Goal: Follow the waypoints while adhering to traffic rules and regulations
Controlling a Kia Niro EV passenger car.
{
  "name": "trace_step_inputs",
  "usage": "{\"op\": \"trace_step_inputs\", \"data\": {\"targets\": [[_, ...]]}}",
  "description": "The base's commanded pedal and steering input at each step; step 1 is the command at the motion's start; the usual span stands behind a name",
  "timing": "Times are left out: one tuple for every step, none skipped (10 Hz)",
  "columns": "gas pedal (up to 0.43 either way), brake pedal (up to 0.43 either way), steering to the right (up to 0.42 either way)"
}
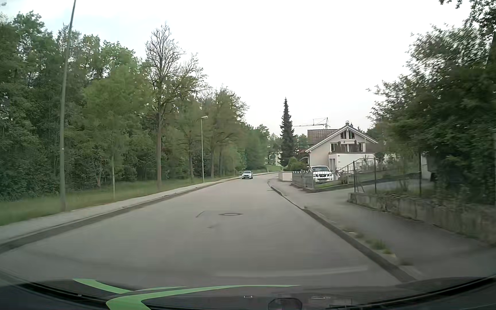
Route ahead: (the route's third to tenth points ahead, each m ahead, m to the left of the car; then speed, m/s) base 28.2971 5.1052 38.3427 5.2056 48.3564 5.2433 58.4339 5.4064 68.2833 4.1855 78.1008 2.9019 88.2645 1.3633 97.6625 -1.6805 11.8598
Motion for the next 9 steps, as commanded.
{"op": "trace_step_inputs", "data": {"targets": [[0.039,0.0,-0.011],[0.039,0.0,-0.011],[0.039,0.0,-0.011],[0.039,0.0,-0.01],[0.039,0.0,-0.01],[0.039,0.0,-0.008],[0.039,0.0,-0.006],[0.039,0.0,-0.006],[0.039,0.0,-0.004]]}}
